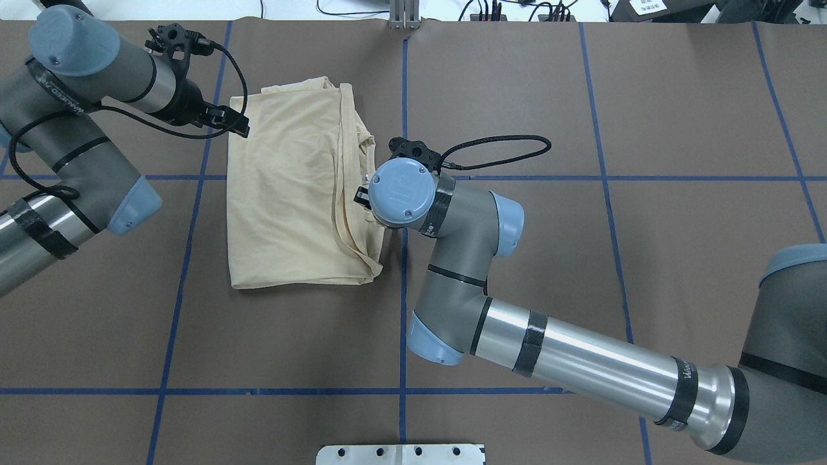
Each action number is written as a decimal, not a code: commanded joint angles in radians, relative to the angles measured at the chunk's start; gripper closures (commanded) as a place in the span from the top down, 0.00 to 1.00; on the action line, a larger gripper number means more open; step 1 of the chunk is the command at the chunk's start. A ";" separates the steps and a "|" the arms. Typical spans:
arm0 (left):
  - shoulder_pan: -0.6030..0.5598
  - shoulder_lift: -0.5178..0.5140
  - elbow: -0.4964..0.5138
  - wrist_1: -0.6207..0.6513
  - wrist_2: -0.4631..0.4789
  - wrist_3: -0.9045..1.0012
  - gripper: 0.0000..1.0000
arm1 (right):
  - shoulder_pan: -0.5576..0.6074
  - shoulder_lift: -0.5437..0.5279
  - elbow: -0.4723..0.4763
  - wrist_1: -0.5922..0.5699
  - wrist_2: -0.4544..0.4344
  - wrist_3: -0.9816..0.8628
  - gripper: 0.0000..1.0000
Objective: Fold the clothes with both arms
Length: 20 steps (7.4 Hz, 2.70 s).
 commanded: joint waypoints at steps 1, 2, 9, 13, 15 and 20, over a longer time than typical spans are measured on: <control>-0.001 0.001 0.000 0.000 0.000 0.000 1.00 | -0.002 0.004 -0.014 0.003 -0.017 -0.002 0.39; -0.001 0.001 0.000 0.000 0.000 0.000 1.00 | -0.002 0.007 -0.016 0.003 -0.017 -0.002 0.39; -0.001 0.002 0.000 0.000 0.000 0.000 1.00 | -0.009 0.018 -0.016 0.006 -0.017 0.006 0.38; -0.001 0.002 0.000 0.000 -0.002 0.000 1.00 | -0.013 0.019 -0.025 0.006 -0.019 0.006 0.32; -0.001 0.005 -0.011 -0.002 0.000 0.000 1.00 | -0.013 0.041 -0.037 0.006 -0.017 0.044 0.00; 0.001 0.027 -0.046 0.003 -0.002 0.000 1.00 | -0.008 -0.035 0.075 -0.001 0.015 0.054 0.00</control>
